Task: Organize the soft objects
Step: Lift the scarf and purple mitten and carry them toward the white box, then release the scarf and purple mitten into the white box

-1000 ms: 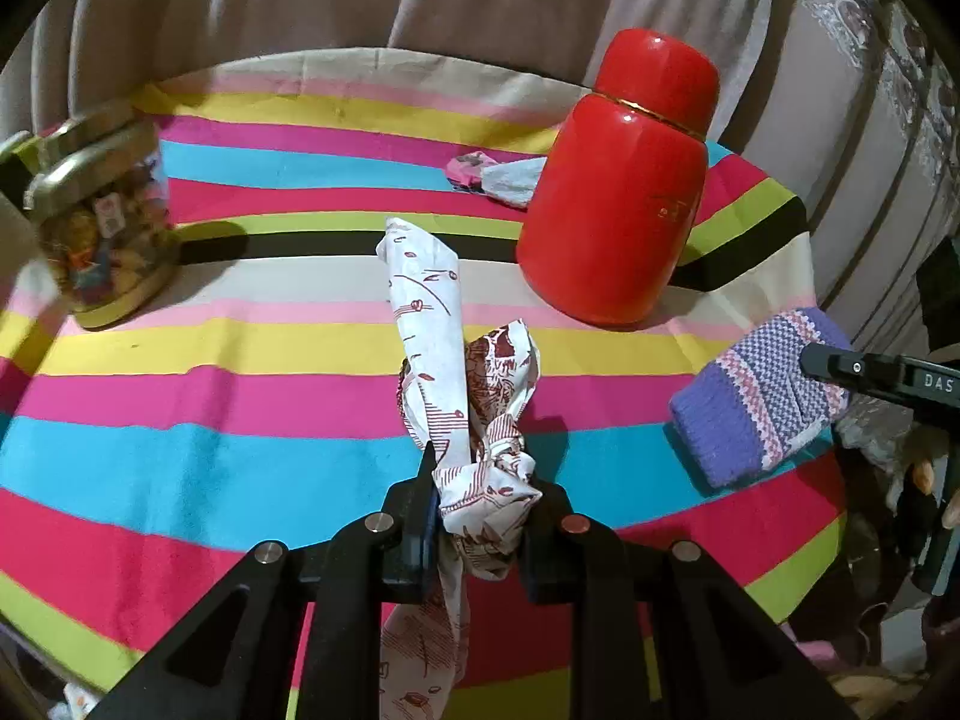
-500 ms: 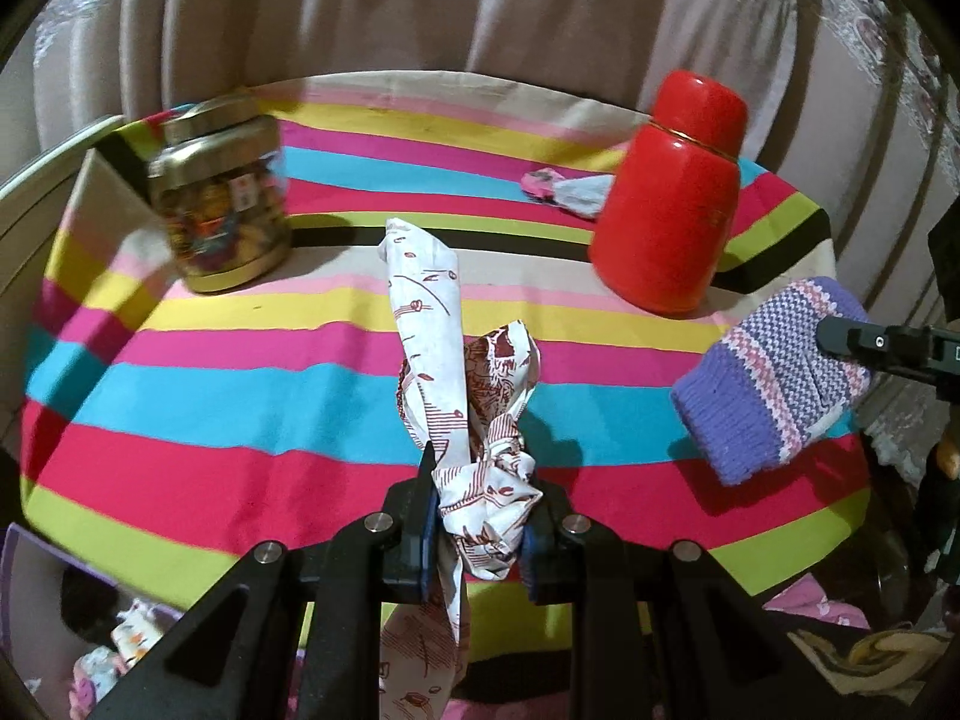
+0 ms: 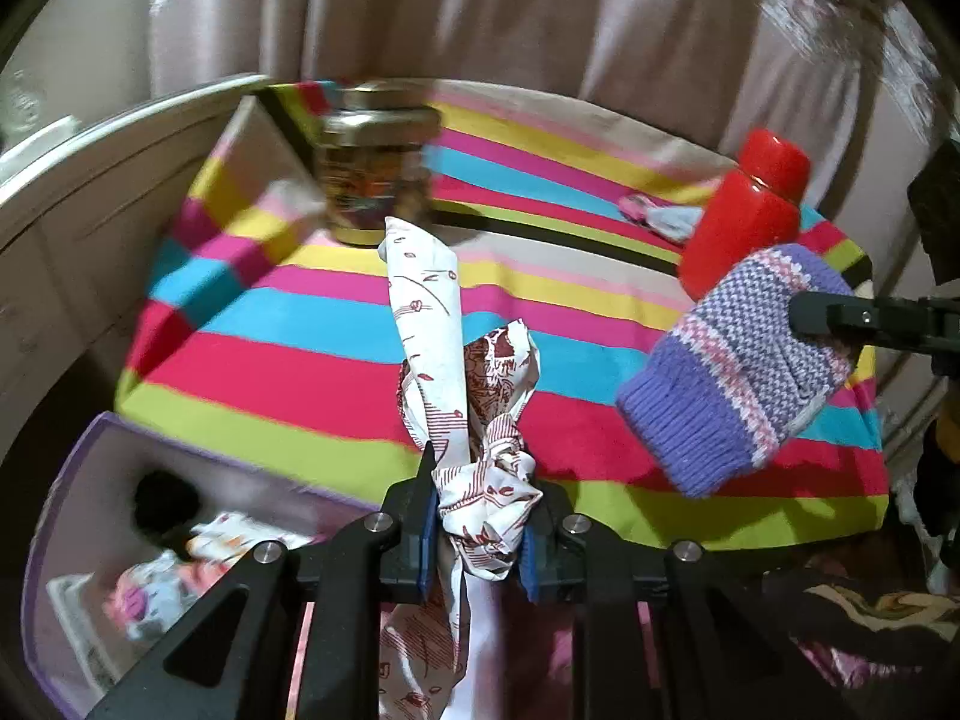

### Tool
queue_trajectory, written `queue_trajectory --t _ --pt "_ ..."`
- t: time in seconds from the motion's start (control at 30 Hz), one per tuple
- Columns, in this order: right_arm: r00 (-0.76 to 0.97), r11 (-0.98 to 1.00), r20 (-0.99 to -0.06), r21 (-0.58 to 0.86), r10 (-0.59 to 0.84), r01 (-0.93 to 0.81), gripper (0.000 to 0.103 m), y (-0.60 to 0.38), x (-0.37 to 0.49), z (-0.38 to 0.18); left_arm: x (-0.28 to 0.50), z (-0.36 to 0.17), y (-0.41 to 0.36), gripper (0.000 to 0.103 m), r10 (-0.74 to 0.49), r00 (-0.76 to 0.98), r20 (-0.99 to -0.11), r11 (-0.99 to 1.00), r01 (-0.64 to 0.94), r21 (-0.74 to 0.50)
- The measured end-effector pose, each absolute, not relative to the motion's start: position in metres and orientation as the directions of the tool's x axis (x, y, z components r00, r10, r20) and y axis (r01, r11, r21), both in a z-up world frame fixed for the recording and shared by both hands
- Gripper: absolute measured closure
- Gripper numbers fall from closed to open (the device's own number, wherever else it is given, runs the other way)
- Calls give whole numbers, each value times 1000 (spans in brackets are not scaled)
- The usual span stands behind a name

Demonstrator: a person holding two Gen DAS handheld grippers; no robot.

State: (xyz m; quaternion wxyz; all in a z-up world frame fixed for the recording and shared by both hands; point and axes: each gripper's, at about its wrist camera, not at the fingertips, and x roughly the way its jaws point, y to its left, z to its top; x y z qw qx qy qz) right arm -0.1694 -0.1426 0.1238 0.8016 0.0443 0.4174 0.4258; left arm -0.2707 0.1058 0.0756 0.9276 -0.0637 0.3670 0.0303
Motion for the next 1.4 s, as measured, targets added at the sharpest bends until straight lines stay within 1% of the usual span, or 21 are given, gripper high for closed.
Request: queue_trajectory --t 0.2,0.4,0.63,0.77,0.87,0.9,0.93,0.97,1.0,1.03,1.07,1.1,1.23,1.27,1.4 --pt "208 545 -635 397 744 -739 79 -87 -188 136 -314 84 149 81 100 737 -668 965 -236 -116" --pt "149 464 -643 354 752 -812 78 -38 -209 147 -353 79 189 81 181 718 -672 924 -358 -134" --pt "81 381 -673 312 735 -870 77 12 -236 144 -374 69 211 81 223 693 -686 888 -435 -151" --pt "-19 303 -699 334 715 -893 77 38 -256 132 -381 63 221 81 237 676 -697 874 -462 -151" --pt "-61 260 -723 323 688 -910 77 52 -274 119 -386 60 228 80 250 664 -705 863 -483 -149" --pt "-74 249 -734 321 675 -914 77 56 -279 113 -388 59 229 78 252 661 -707 860 -488 -150" --pt "-89 243 -744 326 662 -913 75 59 -283 106 -391 58 231 71 251 655 -713 858 -492 -150" --pt "-112 241 -754 342 648 -908 71 62 -285 99 -391 56 233 66 248 642 -726 855 -498 -148" --pt "-130 242 -762 355 634 -903 60 62 -285 94 -390 54 234 53 250 626 -738 850 -507 -143" --pt "-151 248 -772 374 618 -894 53 61 -284 89 -389 54 235 41 257 618 -743 845 -517 -138" --pt "-155 255 -771 383 617 -888 41 58 -281 88 -390 55 235 38 264 618 -741 841 -524 -137" --pt "-152 261 -767 388 624 -884 39 53 -279 89 -390 57 235 34 267 621 -737 839 -526 -141" --pt "-90 323 -729 406 679 -855 38 20 -256 105 -389 63 233 31 258 639 -725 837 -523 -164" --pt "-74 335 -721 407 688 -850 36 11 -253 109 -387 64 231 30 251 644 -723 839 -517 -170" --pt "33 424 -716 375 698 -824 34 -37 -239 113 -366 66 216 29 214 655 -725 857 -482 -182"
